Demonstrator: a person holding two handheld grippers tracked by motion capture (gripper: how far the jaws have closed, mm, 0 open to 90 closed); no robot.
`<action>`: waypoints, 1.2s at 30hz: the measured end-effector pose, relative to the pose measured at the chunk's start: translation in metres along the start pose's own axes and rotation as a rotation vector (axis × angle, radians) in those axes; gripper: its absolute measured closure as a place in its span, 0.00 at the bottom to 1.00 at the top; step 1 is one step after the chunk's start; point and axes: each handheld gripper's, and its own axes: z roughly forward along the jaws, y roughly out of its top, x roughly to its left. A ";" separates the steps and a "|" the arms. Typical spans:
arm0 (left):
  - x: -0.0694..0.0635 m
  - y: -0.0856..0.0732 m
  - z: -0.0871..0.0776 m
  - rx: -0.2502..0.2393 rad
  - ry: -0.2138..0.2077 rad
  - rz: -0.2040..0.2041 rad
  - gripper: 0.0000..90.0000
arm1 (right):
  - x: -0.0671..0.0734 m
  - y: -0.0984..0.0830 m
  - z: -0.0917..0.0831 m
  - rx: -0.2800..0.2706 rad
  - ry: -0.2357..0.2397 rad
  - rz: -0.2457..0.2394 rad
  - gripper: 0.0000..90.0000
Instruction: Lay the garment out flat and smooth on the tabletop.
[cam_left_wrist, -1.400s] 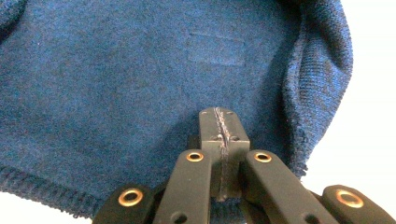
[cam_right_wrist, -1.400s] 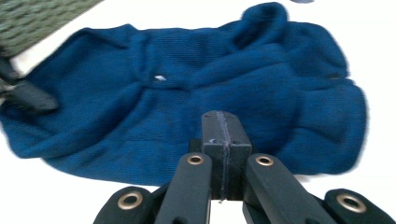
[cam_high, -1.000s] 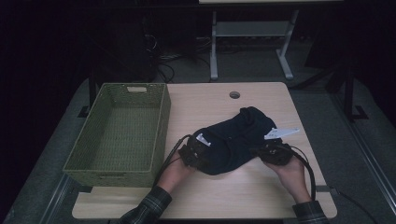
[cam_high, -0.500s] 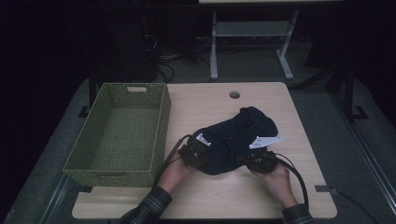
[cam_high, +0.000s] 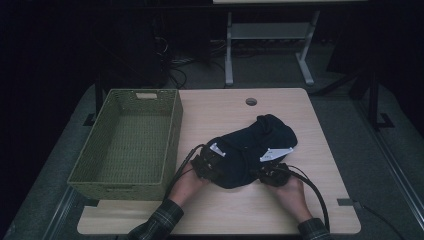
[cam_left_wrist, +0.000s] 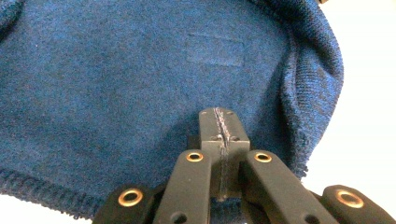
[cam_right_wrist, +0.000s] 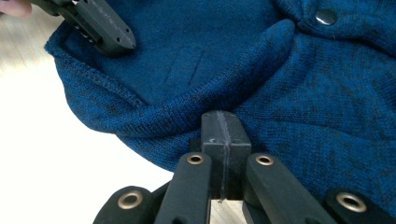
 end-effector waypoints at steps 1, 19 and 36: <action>0.000 0.001 0.000 -0.006 -0.007 -0.017 0.99 | 0.000 0.000 0.000 0.004 0.001 0.000 1.00; 0.021 0.069 -0.007 -0.087 0.086 0.047 1.00 | 0.001 -0.009 -0.012 0.032 0.007 -0.021 1.00; 0.057 0.108 0.041 0.011 0.147 0.043 1.00 | 0.000 -0.009 -0.012 0.030 0.016 -0.029 1.00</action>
